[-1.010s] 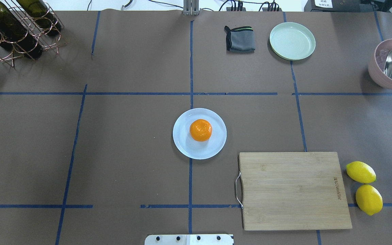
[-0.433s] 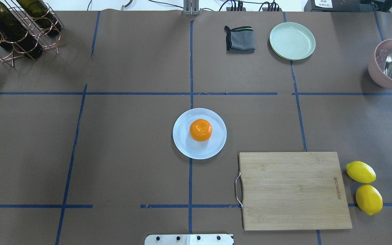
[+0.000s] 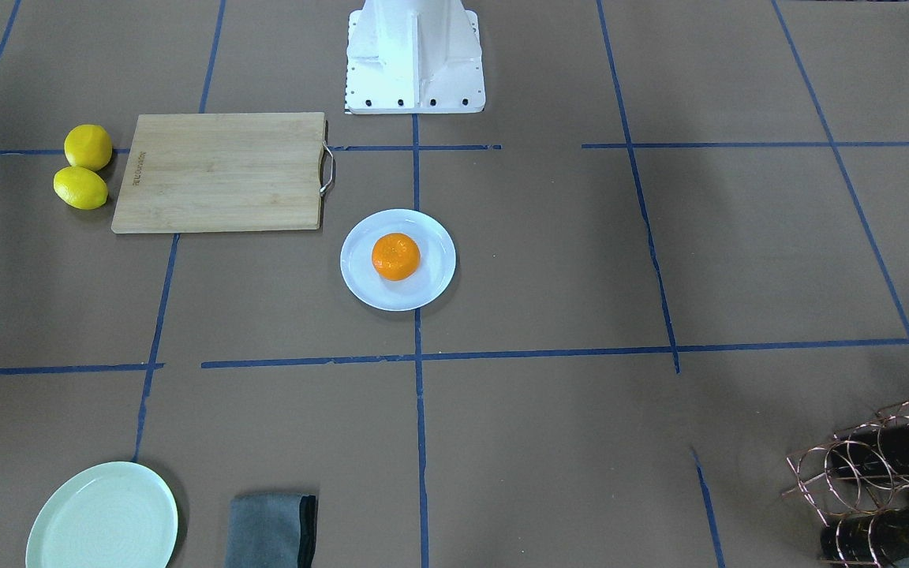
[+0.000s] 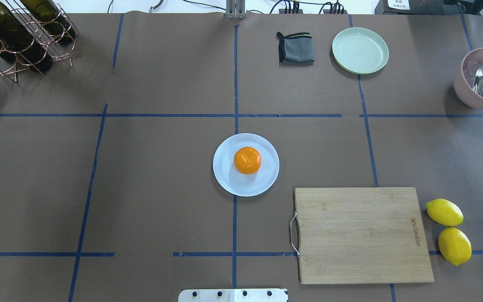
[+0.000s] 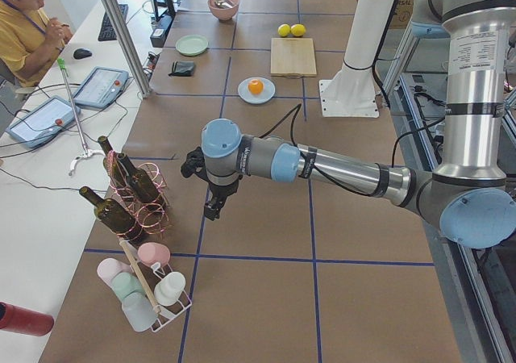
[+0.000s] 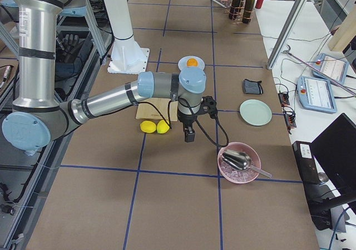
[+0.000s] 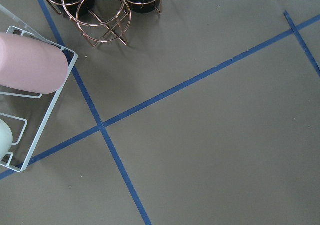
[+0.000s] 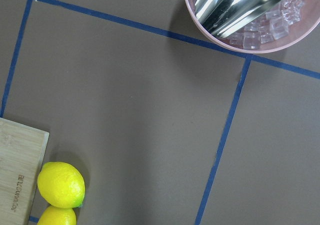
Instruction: Pick orange to plate
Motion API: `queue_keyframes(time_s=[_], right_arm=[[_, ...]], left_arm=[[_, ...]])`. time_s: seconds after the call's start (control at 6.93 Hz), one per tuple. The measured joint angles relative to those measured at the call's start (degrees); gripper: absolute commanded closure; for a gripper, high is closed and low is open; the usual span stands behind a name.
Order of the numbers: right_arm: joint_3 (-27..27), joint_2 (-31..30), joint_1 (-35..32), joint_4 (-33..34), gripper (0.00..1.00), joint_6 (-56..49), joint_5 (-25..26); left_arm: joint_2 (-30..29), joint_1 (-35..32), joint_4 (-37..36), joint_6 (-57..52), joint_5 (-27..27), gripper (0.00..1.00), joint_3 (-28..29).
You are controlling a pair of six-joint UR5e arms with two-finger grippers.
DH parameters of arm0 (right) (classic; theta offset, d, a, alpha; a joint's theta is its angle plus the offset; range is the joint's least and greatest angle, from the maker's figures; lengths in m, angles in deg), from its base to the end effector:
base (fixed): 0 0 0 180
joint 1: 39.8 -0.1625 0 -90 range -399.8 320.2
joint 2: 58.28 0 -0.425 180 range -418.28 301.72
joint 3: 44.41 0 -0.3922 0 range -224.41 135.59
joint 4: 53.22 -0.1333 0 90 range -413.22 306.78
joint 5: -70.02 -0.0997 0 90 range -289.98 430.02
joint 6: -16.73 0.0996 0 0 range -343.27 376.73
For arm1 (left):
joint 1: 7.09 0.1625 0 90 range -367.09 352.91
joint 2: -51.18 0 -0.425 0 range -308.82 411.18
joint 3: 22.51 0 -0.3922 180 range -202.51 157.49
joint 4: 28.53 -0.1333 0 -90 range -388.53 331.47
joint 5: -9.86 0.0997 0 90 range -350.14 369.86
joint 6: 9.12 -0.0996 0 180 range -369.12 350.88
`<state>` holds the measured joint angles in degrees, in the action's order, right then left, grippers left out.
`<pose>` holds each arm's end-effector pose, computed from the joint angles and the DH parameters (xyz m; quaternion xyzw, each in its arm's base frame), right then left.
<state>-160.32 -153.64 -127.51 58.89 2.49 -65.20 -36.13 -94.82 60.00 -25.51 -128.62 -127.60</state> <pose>0.0456 -0.4275 0.5208 0.0275 -0.3836 -0.1275 0.9142 -0.0399 -0.4755 0.5487 0.1364 0.3949 0.1857 0.8893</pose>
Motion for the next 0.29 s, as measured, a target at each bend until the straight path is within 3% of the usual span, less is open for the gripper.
queue_keyframes(time_s=[0.29], right_arm=[[2.0, 1.9, 0.0, -0.1, 0.0, 0.9, -0.1]], left_arm=[[0.6, -0.1, 0.1, 0.2, 0.0, 0.0, 1.6]])
